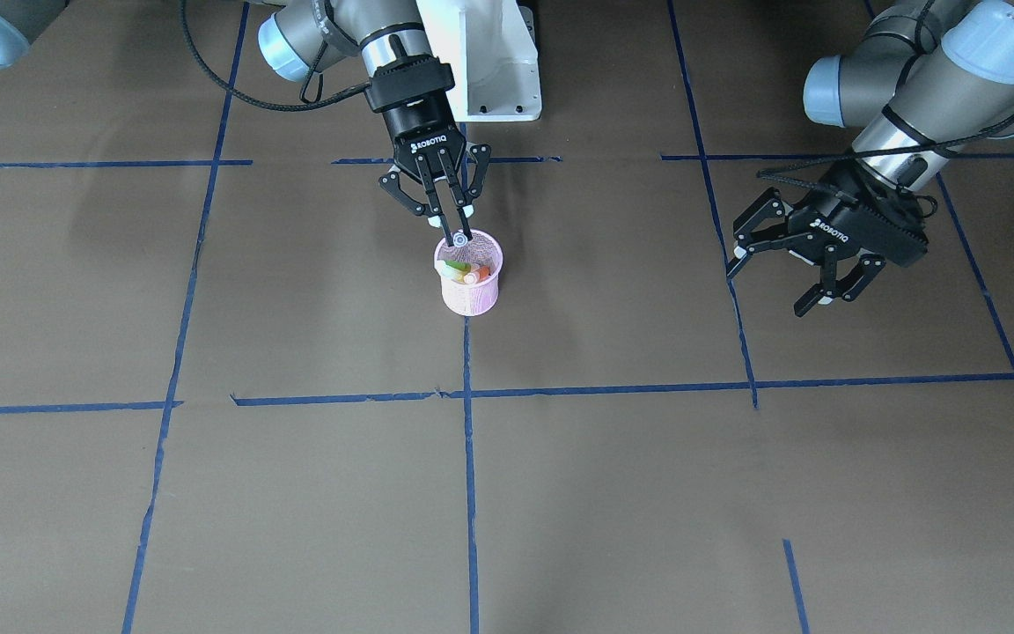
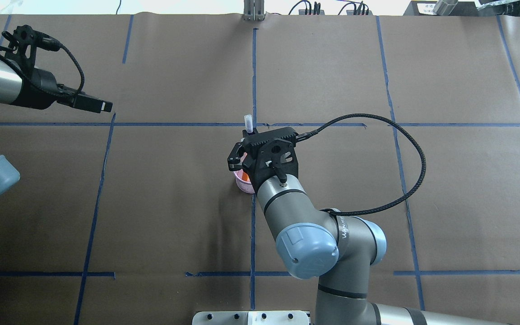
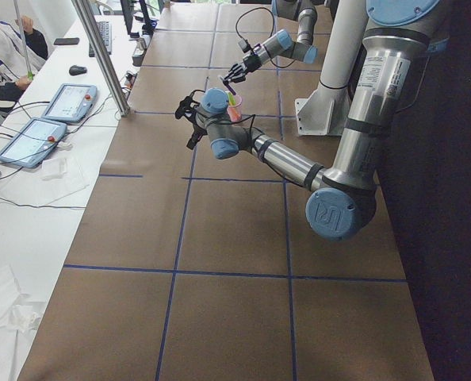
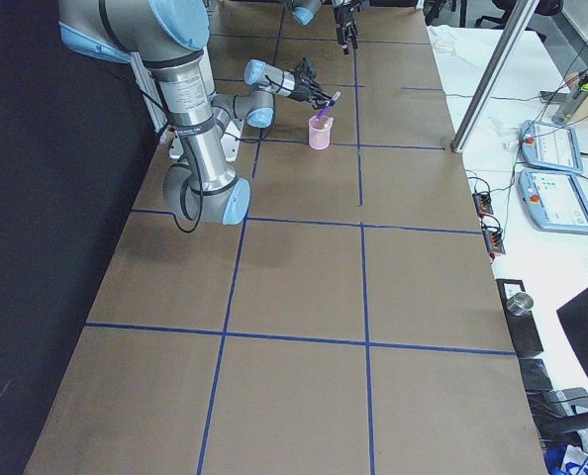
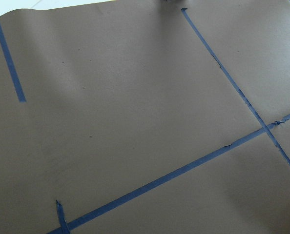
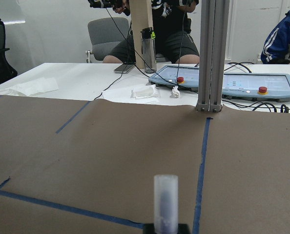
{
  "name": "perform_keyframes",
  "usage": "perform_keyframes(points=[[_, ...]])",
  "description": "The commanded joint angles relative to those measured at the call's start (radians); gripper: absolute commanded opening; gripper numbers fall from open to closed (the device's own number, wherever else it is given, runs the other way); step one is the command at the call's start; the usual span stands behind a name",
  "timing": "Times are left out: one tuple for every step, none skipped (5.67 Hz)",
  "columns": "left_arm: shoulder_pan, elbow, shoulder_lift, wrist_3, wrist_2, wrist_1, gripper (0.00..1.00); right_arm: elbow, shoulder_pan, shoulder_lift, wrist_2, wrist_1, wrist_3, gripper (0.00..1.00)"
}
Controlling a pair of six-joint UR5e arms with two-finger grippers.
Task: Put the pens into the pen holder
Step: 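Lower the purple marker into the pen holder and open the right gripper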
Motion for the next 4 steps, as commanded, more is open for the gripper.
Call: perform_keyframes(points=[[-0.002,0.005,0.002,0.012,0.0,-0.002,1.0,-0.05,-0.001,0.026,-0.012,0.003,-0.001,0.0],[-0.002,0.005,0.003,0.013,0.0,-0.002,1.0,-0.05,-0.001,0.021,-0.012,0.003,-0.001,0.02],[-0.002,0.007,0.003,0.013,0.0,-0.002,1.0,-0.05,-0.007,0.027,-0.013,0.004,0.004,0.52],[-0.002,0.007,0.003,0.013,0.0,-0.002,1.0,-0.05,-0.008,0.018,-0.009,0.048,-0.004,1.0]])
